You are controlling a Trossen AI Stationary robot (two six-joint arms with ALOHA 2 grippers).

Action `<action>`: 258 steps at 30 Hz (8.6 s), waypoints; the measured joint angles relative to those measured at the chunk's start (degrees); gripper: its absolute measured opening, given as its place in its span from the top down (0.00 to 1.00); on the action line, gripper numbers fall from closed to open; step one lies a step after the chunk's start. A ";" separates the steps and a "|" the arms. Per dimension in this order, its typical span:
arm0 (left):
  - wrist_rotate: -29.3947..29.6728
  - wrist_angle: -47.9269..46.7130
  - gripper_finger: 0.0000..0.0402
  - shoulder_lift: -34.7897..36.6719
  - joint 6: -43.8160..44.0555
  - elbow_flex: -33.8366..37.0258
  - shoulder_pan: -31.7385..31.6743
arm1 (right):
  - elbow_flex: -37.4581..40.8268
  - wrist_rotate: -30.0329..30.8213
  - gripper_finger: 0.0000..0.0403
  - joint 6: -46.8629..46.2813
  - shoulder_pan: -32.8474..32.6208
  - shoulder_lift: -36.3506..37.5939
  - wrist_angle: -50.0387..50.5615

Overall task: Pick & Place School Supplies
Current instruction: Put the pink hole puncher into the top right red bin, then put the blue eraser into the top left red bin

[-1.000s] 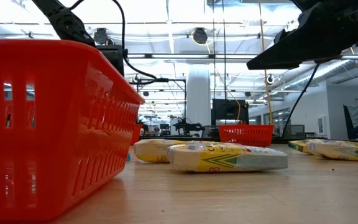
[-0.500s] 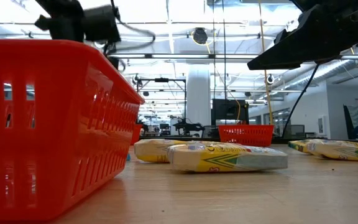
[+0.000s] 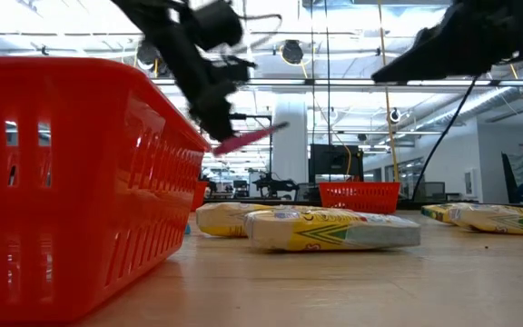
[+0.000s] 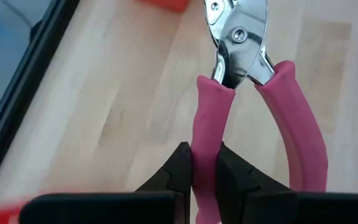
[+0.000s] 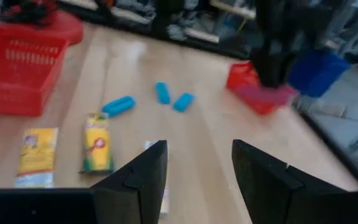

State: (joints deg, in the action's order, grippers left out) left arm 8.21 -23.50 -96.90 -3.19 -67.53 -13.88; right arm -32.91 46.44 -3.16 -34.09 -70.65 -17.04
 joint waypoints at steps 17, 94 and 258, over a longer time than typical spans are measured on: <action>-8.38 -11.00 0.91 -26.06 -19.22 -39.78 -6.58 | -0.02 7.81 0.58 -2.16 -2.29 14.03 18.37; 5.33 -32.62 0.91 -35.15 -19.07 -55.14 8.68 | 14.01 -16.16 0.40 -1.29 27.75 13.53 1.45; -4.23 26.16 0.44 28.57 12.06 43.38 10.20 | 9.79 -31.91 0.42 2.93 31.78 8.31 -10.35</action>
State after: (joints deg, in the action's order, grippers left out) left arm 3.99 2.66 -68.33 8.87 -24.15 -3.68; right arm -23.11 14.53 -0.23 -2.31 -62.35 -27.39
